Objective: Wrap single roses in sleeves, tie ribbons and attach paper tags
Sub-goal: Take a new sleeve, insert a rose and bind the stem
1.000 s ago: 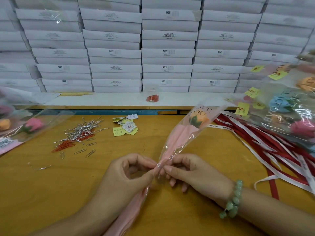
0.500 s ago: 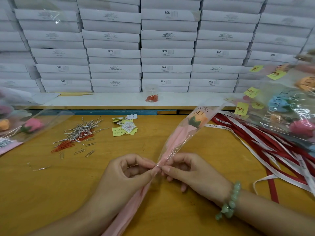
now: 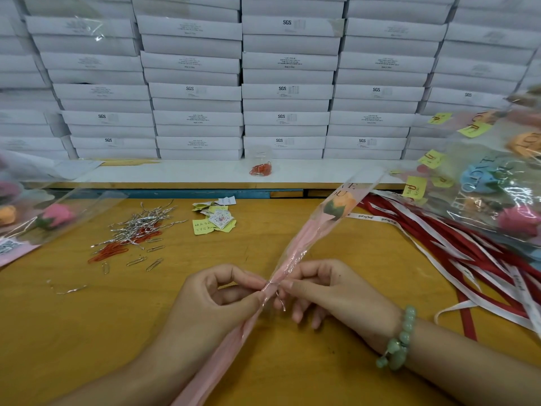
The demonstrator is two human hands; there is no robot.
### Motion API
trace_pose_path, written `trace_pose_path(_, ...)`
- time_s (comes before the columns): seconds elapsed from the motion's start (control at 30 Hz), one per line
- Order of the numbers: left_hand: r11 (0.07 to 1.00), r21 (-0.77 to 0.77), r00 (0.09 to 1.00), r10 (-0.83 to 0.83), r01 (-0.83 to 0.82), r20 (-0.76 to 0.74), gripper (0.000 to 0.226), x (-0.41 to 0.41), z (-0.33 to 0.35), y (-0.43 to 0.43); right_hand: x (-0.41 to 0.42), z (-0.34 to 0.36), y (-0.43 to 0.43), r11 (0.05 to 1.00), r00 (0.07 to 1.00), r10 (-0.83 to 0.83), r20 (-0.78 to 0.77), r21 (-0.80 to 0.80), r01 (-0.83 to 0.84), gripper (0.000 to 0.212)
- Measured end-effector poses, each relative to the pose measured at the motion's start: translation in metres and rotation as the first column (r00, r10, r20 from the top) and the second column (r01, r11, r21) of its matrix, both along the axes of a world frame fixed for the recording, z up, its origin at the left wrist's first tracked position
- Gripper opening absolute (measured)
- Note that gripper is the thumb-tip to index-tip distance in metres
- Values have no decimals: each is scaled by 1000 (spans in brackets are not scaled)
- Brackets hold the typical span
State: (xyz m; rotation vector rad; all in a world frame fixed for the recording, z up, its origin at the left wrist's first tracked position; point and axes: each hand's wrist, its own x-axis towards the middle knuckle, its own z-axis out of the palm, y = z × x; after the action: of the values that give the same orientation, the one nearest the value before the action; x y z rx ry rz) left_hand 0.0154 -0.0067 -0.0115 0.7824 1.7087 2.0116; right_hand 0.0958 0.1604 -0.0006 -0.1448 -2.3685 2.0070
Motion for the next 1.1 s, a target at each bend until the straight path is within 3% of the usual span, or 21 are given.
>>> trace_pose_path(0.23, 1000, -1, 999, 26, -26, 18, 20, -2, -2, 0, 0, 1, -1, 997, 999, -47, 1, -55, 47, 6)
trace_pose_path(0.4, 1000, 8, 998, 22, -23, 51, 10, -4, -4, 0, 1, -3, -1, 995, 997, -72, -41, -76, 68, 13)
trace_pose_path(0.47, 1000, -1, 998, 30, -30, 51, 19, -6, -5, 0, 2, -4, -1, 996, 995, -68, -76, -64, 64, 18)
trace_pose_path(0.53, 999, -5, 998, 33, -33, 52, 23, -6, -6, -1, 5, -5, -2, 997, 987, -52, -151, 51, 60, 22)
trace_pose_path(0.6, 999, -8, 998, 35, -35, 52, 18, -7, -6, -1, 7, -4, -3, 954, 963, -8, -270, 287, 88, 28)
trace_pose_path(0.73, 1000, 13, 998, 22, -23, 66, 11, -6, -6, -1, 9, -2, -3, 740, 923, 97, -372, 647, 183, 31)
trace_pose_path(0.8, 1000, 15, 998, 21, -22, 61, 18, -5, -5, -1, 10, -1, -4, 675, 920, 101, -379, 706, 216, 25)
trace_pose_path(0.97, 999, -48, 1000, 4, -2, 30, 20, -5, -5, -3, 11, 0, -1, 656, 905, 88, -417, 708, 262, 11)
trace_pose_path(1.1, 999, -54, 999, 0, 3, 51, 56, -9, -6, -3, 10, -1, -2, 640, 897, 103, -430, 719, 271, 10)
